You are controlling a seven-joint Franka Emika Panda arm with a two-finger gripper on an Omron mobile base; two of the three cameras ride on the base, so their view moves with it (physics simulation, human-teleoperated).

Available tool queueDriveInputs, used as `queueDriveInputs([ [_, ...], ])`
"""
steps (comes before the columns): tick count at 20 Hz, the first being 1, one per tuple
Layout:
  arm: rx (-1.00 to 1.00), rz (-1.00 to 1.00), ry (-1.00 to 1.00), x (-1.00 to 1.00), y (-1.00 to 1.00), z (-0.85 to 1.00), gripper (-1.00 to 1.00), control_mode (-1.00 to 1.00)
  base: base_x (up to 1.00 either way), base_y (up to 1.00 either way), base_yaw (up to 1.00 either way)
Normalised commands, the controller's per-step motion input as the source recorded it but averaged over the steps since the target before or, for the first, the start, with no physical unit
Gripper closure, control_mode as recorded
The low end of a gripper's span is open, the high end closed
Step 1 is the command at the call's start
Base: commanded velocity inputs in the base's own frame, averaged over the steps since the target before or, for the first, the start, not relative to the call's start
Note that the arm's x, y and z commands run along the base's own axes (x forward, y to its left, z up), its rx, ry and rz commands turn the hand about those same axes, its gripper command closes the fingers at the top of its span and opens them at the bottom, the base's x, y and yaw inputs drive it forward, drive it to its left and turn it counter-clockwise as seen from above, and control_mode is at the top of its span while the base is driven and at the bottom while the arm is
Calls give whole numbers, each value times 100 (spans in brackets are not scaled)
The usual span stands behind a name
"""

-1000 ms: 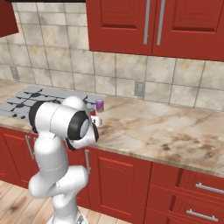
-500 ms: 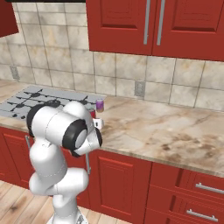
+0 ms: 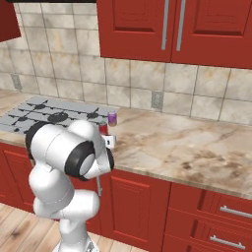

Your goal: Four empty soda cans are scattered around the kitchen. Gather all the cans and cluster them next to the stove for recycling.

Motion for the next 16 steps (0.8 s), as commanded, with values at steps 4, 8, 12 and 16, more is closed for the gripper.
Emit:
queueDriveInputs([
  [4, 0, 0, -10, -14, 3, 39, -100, -100, 0, 0, 0],
  [8, 0, 0, -10, -12, 10, 68, -100, -100, 0, 0, 0],
  [12, 0, 0, -3, -5, 3, 60, -100, -100, 0, 0, 0],
  [16, 1, 0, 3, -4, 0, 54, -100, -100, 0, 0, 0],
])
